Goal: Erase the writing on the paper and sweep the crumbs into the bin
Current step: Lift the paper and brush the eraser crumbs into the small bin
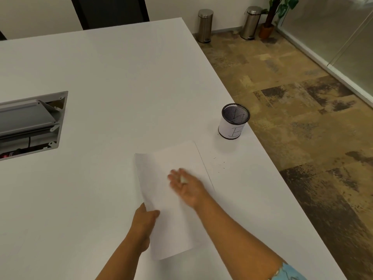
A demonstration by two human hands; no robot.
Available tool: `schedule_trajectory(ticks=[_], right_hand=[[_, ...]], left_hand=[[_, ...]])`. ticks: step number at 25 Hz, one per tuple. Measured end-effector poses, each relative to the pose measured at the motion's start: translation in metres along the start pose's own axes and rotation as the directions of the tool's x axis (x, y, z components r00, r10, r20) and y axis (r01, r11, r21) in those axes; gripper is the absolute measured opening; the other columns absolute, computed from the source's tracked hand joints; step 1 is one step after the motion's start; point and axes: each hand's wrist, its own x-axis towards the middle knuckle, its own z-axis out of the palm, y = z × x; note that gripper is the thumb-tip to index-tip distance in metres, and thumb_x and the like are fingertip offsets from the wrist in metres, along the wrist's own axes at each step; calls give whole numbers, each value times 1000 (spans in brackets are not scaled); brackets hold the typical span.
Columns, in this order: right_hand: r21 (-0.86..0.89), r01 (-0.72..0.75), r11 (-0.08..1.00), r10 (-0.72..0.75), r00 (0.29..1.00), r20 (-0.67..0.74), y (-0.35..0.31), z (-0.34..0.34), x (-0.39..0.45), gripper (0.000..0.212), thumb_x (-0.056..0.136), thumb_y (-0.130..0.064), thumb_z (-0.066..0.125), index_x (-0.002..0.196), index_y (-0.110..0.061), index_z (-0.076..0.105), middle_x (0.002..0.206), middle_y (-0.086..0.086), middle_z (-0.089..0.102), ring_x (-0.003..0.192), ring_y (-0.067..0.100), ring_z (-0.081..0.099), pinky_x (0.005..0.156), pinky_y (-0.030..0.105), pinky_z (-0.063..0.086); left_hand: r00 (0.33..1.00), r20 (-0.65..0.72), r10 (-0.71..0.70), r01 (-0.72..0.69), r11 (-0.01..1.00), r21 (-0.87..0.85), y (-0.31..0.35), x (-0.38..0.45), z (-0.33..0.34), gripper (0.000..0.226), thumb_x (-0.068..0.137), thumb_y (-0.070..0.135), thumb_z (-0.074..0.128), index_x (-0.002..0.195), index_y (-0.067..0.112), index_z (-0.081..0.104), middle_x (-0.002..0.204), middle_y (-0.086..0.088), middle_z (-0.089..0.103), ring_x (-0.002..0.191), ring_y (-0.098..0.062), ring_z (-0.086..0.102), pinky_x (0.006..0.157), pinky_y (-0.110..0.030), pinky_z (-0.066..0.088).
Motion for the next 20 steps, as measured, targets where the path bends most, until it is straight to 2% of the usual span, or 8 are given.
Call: schedule_trajectory(ticks=[2,5,6,8,10,13,16,20], right_hand=[[10,332,943,-326,930,-167,-29,-17,8,17,93,-6,44,80,-13,53,94,8,63,79,19,62,73,26,49],[-121,659,743,-658,684,-316,-52,-27,-2,13,90,-5,50,82,-14,54,112,10,60,94,19,60,82,23,49],[-136,678,723,-685,677,-269,-45,-22,-3,13,89,-4,51,82,-15,54,110,10,61,92,18,61,81,21,50],[-158,568,808,-585,805,-97,-9,-3,4,16,86,1,55,82,-15,56,100,7,64,84,16,63,73,18,52],[-233,252,939,-233,967,106,34,20,15,11,85,-2,59,82,-13,61,95,5,66,82,17,66,71,21,54],[-154,4,988,18,990,137,43,38,39,11,90,-5,51,82,-8,57,95,7,63,83,19,65,72,25,55],[36,299,953,-297,953,-51,-7,39,59,21,94,-2,40,79,-12,50,91,6,57,79,20,57,70,26,46],[-174,673,719,-691,668,-275,-74,12,47,18,91,-1,48,82,-16,50,111,10,56,84,17,57,76,22,46]], left_hand=[[1000,-10,-12,12,1000,20,-7,4,-5,38,89,-3,45,125,8,49,115,-15,61,101,-36,58,88,-46,48],[1000,3,1,-1,1000,27,-13,10,-4,41,90,-3,45,129,9,47,119,-15,59,106,-36,56,95,-49,45],[1000,3,6,-6,1000,27,-13,12,-4,41,90,-3,44,129,8,47,119,-14,59,105,-35,56,95,-48,46],[1000,5,8,-9,999,31,-13,15,-2,38,90,-4,44,125,9,49,116,-14,61,102,-34,58,90,-46,49],[1000,12,20,-20,999,28,-13,16,-1,33,90,-2,44,119,11,53,106,-13,64,95,-33,61,80,-43,52],[1000,18,13,-13,1000,25,-15,17,-3,30,91,1,45,118,12,53,104,-11,64,95,-33,60,81,-45,51],[1000,-12,-19,20,998,59,-16,21,-3,38,91,0,42,127,12,48,116,-12,60,102,-34,57,90,-48,48],[1000,-6,-26,26,998,56,-19,24,-5,44,93,1,41,135,12,43,124,-11,57,109,-33,54,99,-49,44]])
